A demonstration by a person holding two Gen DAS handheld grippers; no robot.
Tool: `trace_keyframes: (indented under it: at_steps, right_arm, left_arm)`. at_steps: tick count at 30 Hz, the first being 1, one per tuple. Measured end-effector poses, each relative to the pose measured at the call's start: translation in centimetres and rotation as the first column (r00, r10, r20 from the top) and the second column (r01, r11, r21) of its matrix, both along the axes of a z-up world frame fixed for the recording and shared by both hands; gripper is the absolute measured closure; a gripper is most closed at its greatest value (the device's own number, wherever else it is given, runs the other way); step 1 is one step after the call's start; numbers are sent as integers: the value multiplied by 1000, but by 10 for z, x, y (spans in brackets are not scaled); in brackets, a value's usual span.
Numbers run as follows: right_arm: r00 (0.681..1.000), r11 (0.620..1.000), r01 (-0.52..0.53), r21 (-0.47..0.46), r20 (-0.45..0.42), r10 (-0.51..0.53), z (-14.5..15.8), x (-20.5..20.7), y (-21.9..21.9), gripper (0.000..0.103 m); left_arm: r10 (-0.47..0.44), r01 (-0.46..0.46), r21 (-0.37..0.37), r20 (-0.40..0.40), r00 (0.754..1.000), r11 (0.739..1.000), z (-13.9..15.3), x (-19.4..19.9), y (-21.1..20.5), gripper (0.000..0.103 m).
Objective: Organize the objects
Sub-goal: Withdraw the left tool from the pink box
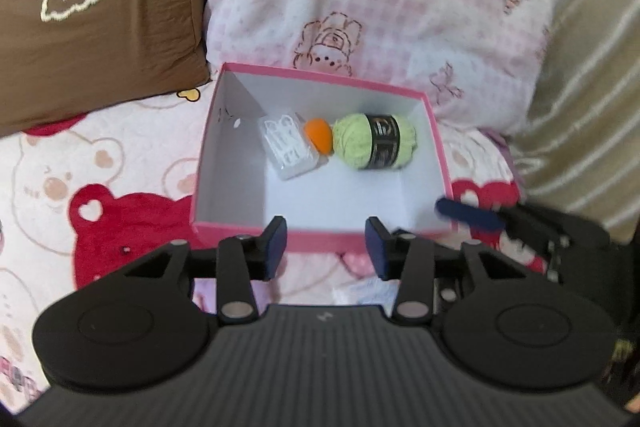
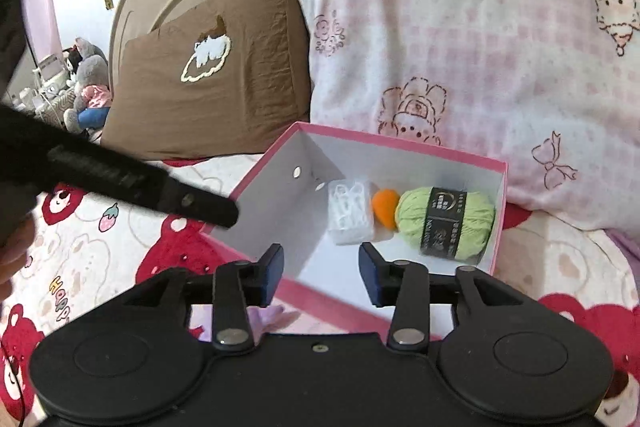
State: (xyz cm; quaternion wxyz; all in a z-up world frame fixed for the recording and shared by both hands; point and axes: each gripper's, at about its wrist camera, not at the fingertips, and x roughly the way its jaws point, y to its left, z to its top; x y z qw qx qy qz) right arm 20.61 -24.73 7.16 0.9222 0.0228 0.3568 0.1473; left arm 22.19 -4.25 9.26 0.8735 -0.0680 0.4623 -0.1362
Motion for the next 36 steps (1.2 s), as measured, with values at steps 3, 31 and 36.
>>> trace_keyframes:
  at_steps: [3, 31, 36]
  right_arm:
    - [999, 999, 15, -46, 41, -13, 8, -16, 17, 22]
    - [996, 997, -81, -12, 36, 82, -16, -111, 73, 18]
    - [996, 996, -90, 5, -20, 90, -46, -103, 82, 18]
  left_arm:
    - [-46, 46, 16, 3, 999, 999, 5, -20, 11, 51]
    - [13, -12, -120, 11, 1000, 993, -36, -96, 80, 21]
    - [28, -26, -110, 15, 1000, 994, -59, -98, 87, 21]
